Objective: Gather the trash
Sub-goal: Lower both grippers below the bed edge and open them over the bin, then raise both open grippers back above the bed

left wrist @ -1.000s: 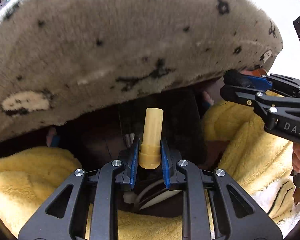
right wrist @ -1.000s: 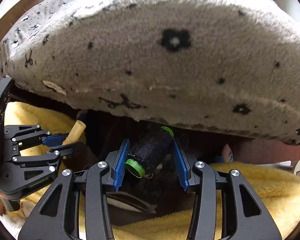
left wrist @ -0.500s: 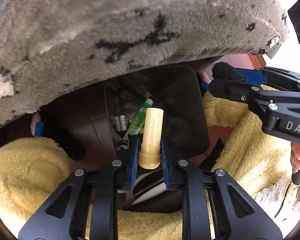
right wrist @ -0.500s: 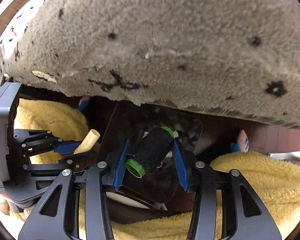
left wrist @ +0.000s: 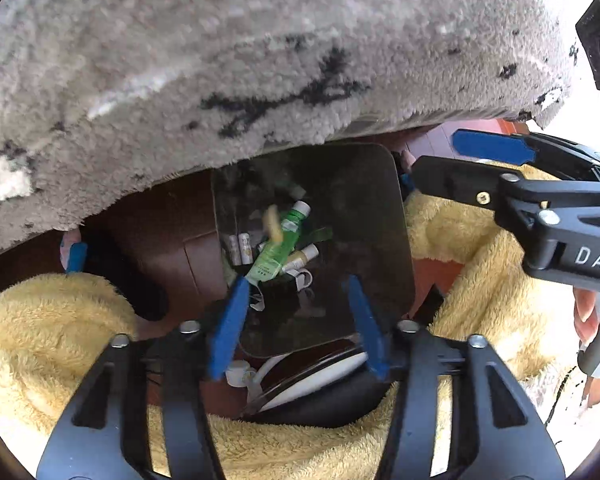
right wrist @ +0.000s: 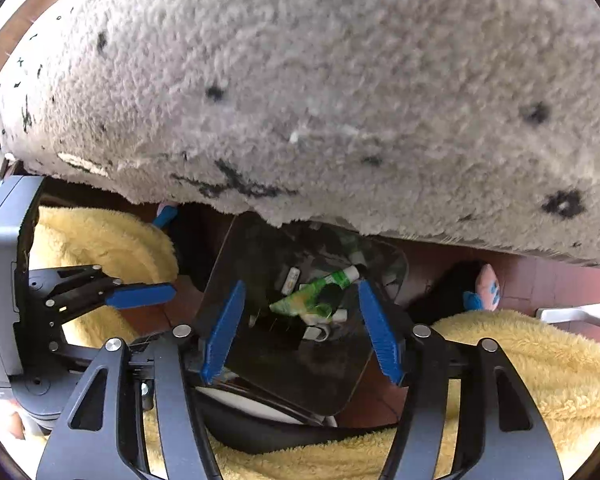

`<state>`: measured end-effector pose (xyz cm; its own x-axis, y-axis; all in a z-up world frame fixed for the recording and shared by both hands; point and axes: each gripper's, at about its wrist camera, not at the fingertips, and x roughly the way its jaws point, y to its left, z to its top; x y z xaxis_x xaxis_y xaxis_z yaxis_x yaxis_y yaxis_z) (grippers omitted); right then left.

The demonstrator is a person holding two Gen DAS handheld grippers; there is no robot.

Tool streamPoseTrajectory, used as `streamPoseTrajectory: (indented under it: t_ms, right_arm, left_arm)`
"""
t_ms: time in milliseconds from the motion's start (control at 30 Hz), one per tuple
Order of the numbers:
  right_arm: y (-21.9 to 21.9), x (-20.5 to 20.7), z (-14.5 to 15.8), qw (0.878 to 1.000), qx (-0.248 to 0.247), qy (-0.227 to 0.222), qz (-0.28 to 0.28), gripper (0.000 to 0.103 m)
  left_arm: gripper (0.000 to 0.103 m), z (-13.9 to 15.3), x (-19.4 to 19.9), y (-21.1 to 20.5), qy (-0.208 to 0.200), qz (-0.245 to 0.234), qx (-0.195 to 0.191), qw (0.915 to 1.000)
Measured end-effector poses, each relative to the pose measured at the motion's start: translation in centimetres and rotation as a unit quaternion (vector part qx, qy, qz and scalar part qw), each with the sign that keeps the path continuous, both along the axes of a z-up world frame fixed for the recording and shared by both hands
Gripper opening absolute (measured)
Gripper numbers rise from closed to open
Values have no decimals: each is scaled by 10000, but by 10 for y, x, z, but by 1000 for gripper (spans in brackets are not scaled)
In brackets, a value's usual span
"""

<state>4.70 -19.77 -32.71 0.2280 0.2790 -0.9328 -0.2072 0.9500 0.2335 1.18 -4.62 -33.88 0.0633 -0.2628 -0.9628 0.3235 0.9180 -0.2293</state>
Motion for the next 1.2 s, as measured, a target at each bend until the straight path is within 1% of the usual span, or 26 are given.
streamPoseTrajectory:
  t_ms: [33,67,100,200,267,400,467,700,767,900,1000,1167,1200]
  right_arm:
    - [-1,0,3,10000,-44,-56,-37,74]
    - [-2,-1,8,9998,-105,-145,-86,78]
    - [-2,-3,12,9996,-144,-211,-112,85]
    - [-5,-7,25,9987,-236,-411,-178,94]
    - [-8,-7,32,9981,-263,-507,-225,95]
    - [-20,-9,50,9966,-215,-709,-371,95]
    - [-30,-9,61,9952,-201,-857,-421,95]
    - [-46,-13,106,9887,-150,-1407,-500,95]
    - [-46,-11,118,9860,-177,-1583,-498,95]
    - [-45,0,139,9804,-201,-1907,-462,95]
    - [-44,12,149,9783,-226,-2015,-420,95]
    - [-39,41,169,9768,-297,-2092,-347,95]
    - [-37,50,169,9768,-315,-2094,-326,95]
  left_arm:
    - [63,3,-1,1,-48,31,12,10000]
    - [70,7,-1,2,-108,51,3,9999]
    - [77,12,-1,3,-169,54,-3,9998]
    - [88,28,-3,6,-454,56,65,9989]
    - [90,42,-4,9,-672,79,106,9976]
    - [91,71,-3,23,-1074,238,46,9939]
    - [91,88,-4,27,-1297,307,32,9911]
    - [92,140,3,42,-1982,471,18,9790]
    - [92,153,9,45,-2111,508,7,9761]
    - [92,170,24,46,-2345,584,107,9703]
    - [92,183,38,50,-2458,608,144,9673]
    - [92,191,67,59,-2543,705,221,9643]
    - [91,192,72,62,-2548,723,244,9640]
